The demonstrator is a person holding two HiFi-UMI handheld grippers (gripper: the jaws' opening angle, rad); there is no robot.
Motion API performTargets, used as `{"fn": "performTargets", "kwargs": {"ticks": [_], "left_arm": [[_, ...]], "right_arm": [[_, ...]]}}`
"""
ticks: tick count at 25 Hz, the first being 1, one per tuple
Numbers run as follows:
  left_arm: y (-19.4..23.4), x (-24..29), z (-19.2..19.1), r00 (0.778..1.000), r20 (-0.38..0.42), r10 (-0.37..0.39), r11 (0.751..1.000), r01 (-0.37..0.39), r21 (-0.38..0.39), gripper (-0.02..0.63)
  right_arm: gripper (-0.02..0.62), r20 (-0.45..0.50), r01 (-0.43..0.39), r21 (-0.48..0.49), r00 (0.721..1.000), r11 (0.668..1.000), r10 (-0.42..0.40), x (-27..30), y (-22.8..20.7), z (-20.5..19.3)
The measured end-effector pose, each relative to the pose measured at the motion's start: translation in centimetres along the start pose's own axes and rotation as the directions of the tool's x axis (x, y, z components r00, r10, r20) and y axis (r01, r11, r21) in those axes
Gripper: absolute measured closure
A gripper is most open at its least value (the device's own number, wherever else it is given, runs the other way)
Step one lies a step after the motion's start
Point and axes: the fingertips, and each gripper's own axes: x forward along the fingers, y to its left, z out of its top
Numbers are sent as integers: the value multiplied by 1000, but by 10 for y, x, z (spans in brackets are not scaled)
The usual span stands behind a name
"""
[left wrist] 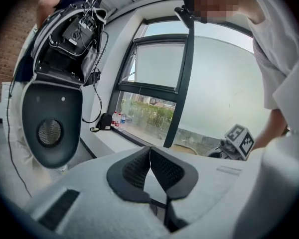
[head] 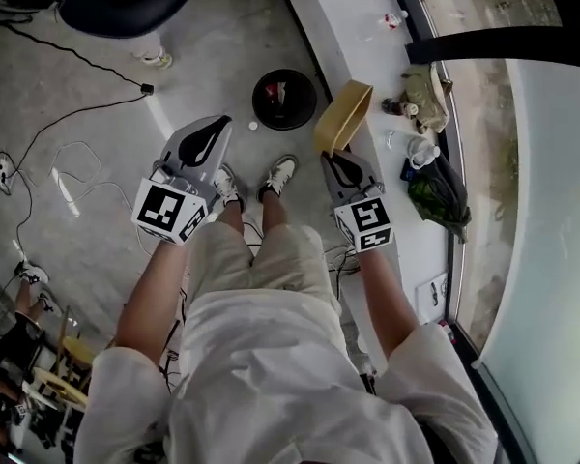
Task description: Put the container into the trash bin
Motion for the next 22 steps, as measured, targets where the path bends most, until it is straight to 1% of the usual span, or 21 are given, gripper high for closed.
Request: {"fn": "performTargets", "kwargs": {"ticks": [6,10,15,17,19,22], "left_arm": [[25,29,-54,1000,4,-6,999,6,-37,588],[38,51,-102,1000,-13,-17,998,16,-60,588],[46,88,-152,998,-31,-51,998,49,-46,588],[43,97,-165,997,-31,-67,998,67,-13,589],[51,104,-173,998,-37,-41,998,42,42,589],[76,106,-179,1000,-19,19,999,-18,30,589]], "right_arm": [[574,-103,-83,-33,992,996,79,65,7,-57],[574,-140,-124,-25,983,992,120,107,8,-101],[575,-177,-148,-28,974,989,141,160,-2,-153],[574,-192,-156,-30,970,987,147,176,-4,-170],[575,-200,-163,-32,968,986,153,190,-5,-184],[574,-205,-178,-30,964,984,168,206,-1,-201]]}}
